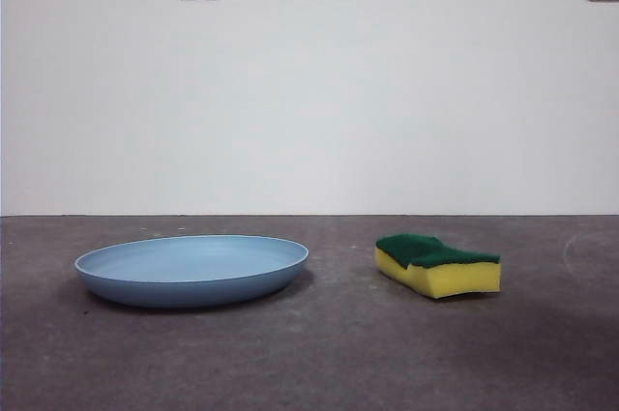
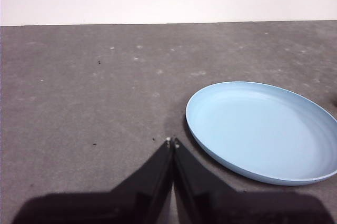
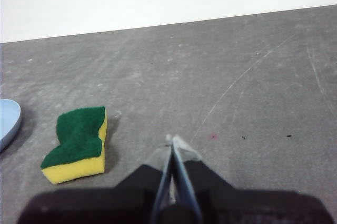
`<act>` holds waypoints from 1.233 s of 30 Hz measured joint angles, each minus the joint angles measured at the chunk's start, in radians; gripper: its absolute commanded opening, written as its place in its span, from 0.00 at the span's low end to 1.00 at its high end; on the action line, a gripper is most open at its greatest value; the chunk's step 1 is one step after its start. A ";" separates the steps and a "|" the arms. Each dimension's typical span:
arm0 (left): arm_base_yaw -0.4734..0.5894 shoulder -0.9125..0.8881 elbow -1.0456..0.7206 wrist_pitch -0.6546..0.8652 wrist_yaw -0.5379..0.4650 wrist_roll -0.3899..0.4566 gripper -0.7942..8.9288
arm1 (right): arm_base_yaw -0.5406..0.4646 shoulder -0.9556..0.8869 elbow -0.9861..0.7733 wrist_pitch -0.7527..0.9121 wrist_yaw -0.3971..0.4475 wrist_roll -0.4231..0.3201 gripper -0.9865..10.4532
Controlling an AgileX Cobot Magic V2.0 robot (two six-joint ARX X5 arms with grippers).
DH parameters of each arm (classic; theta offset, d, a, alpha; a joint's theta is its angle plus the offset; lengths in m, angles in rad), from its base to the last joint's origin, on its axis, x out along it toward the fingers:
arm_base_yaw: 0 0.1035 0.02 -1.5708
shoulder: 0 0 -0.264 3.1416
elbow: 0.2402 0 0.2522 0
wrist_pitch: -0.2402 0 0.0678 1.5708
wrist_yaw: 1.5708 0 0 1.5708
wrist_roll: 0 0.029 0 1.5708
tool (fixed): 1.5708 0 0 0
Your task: Pick up the plate,pick up the cloth,clean the plate with the cloth
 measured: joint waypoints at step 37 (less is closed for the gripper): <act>0.000 0.946 1.013 -0.566 0.112 0.003 0.11 | 0.000 0.956 1.086 -0.552 -0.162 -0.070 0.13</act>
